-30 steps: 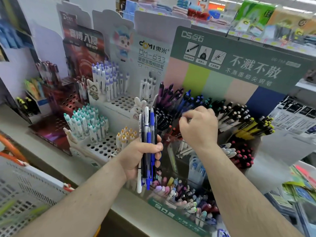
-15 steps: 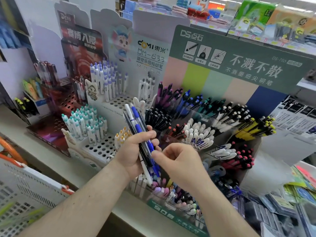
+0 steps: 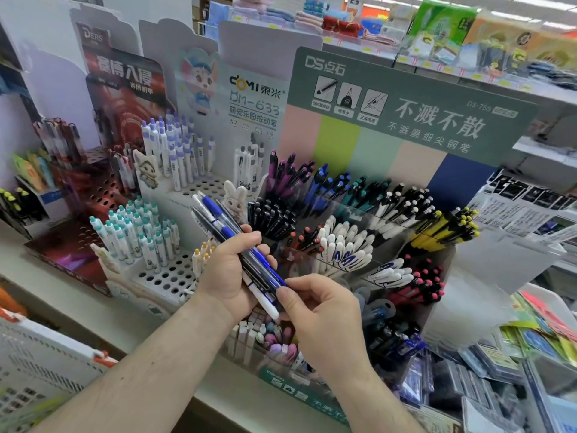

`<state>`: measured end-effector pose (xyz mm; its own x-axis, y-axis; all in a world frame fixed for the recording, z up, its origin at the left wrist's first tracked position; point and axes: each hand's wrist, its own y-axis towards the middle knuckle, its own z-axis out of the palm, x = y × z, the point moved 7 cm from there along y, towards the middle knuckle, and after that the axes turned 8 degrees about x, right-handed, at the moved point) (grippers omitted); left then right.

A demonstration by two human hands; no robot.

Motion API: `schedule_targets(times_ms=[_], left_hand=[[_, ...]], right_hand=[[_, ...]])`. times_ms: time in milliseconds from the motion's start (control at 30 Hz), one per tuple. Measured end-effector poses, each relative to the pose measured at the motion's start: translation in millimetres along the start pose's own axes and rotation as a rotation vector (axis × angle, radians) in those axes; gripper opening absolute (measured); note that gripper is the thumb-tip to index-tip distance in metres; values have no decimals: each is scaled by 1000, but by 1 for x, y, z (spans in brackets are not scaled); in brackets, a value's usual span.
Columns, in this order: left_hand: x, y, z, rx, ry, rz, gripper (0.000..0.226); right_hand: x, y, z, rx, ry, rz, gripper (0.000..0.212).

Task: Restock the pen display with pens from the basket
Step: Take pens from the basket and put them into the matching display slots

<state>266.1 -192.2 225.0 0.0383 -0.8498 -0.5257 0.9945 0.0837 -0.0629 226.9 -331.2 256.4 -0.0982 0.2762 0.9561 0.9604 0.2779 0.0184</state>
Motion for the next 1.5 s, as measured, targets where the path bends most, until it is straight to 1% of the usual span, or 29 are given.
schedule_targets(times_ms=[67, 200, 267, 300, 367, 433, 500, 533, 600, 633, 667, 733, 800, 867, 900, 967, 1033, 1100, 1167, 1200, 1267, 1367, 1433, 1500], left_hand=[[-1, 0, 1, -3, -20, 2, 20], [-13, 3, -1, -34, -45, 53, 20], [-20, 7, -3, -42, -71, 66, 20], [-24, 8, -6, -48, -59, 63, 20], [-26, 9, -12, -52, -2, 29, 19], [-23, 7, -15, -5, 36, -30, 13], [-15, 3, -13, 66, 59, -98, 5], [-12, 0, -11, 91, 68, -123, 9], [-8, -3, -9, 109, 94, -144, 22], [-6, -5, -8, 111, 106, -149, 24], [-5, -6, -7, 115, 113, -153, 20], [-2, -7, -8, 127, 89, -174, 6], [2, -8, -11, 169, 24, -206, 24], [6, -10, -10, 247, -69, -239, 46], [7, -11, -8, 294, -126, -255, 53], [7, -12, -6, 354, -217, -270, 52], [2, -10, -8, 353, -224, -253, 50], [-5, -7, -16, 300, -148, -222, 51], [-13, -6, -26, 242, -70, -200, 55], [-15, -6, -31, 228, -46, -199, 59], [-16, -6, -37, 221, -15, -208, 65], [-15, -7, -43, 212, 43, -215, 62], [-14, -8, -45, 189, 84, -221, 44], [-13, -10, -46, 182, 103, -221, 28]], right_hand=[[-1, -2, -6, -19, 54, -18, 12], [-2, -2, -27, -96, 18, -91, 16], [-4, -1, -39, -143, 112, -70, 19], [-5, -1, -46, -167, 200, -48, 19], [-9, 3, -57, -210, 405, -9, 15], [-11, 9, -65, -234, 514, 9, 12], [-12, 13, -66, -235, 545, 16, 14], [-12, 14, -66, -232, 542, 20, 16], [-14, 15, -63, -225, 532, 33, 19], [-15, 15, -60, -218, 540, 42, 19], [-16, 15, -56, -213, 556, 50, 18], [-17, 15, -52, -226, 588, 65, 16], [-16, 18, -48, -254, 625, 74, 12], [-18, 22, -44, -267, 660, 97, 12], [-20, 23, -42, -265, 684, 115, 12], [-22, 26, -37, -266, 742, 148, 13], [-20, 27, -42, -321, 744, 120, 12], [-9, 25, -59, -417, 620, -1, 12], [8, 21, -76, -493, 336, -193, 18], [17, 20, -77, -496, 170, -285, 22], [27, 21, -67, -443, -81, -421, 28], [25, 28, -42, -335, -363, -518, 25], [17, 37, -23, -251, -545, -524, 19], [6, 46, -6, -164, -690, -491, 17]])
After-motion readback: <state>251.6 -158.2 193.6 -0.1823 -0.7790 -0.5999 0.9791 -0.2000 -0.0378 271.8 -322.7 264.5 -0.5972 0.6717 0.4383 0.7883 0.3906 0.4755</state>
